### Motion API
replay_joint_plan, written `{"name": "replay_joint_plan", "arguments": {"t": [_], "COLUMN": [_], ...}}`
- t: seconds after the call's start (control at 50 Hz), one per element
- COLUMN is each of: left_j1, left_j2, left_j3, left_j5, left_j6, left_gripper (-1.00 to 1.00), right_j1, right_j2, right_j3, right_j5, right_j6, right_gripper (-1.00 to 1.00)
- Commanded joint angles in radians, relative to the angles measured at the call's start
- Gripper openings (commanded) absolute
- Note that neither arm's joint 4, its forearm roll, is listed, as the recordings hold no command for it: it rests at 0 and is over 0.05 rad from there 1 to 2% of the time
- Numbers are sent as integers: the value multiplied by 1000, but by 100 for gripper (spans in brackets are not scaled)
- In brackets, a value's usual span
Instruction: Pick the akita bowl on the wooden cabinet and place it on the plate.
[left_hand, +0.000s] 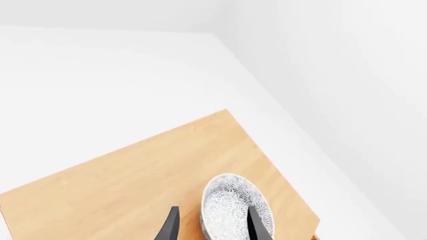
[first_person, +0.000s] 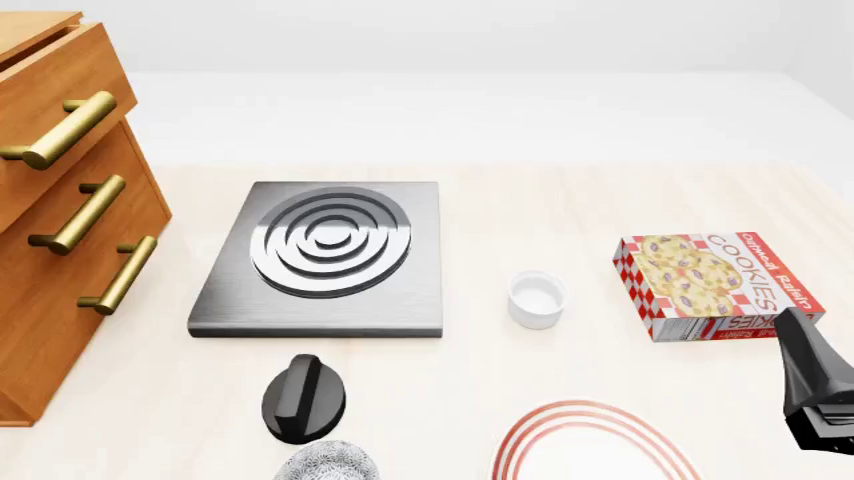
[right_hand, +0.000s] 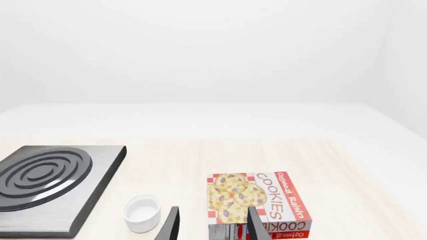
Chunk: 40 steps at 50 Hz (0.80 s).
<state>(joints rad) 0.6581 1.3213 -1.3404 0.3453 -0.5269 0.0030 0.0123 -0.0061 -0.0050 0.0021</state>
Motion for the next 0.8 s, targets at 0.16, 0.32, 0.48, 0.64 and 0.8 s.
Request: {"name": "replay_joint_plan", "arguments": {"t": [0.16, 0.32, 0.48, 0.64, 0.8], "left_j1": [-15, -20, -21, -22, -23], "left_j2": [25, 36, 48, 59, 73], "left_j3": [-3, -11, -5, 6, 15], "left_j5": [-11, -13, -21, -32, -43], "left_j6": [2, 1, 0, -4, -8], "left_gripper": [100, 100, 100, 100, 100], "right_j1": [0, 0, 0, 0, 0], "right_j2": [0, 0, 0, 0, 0], "right_j3": [0, 0, 0, 0, 0], "right_j5": [0, 0, 0, 0, 0], "right_j6": [0, 0, 0, 0, 0], "right_gripper": [100, 100, 100, 100, 100]}}
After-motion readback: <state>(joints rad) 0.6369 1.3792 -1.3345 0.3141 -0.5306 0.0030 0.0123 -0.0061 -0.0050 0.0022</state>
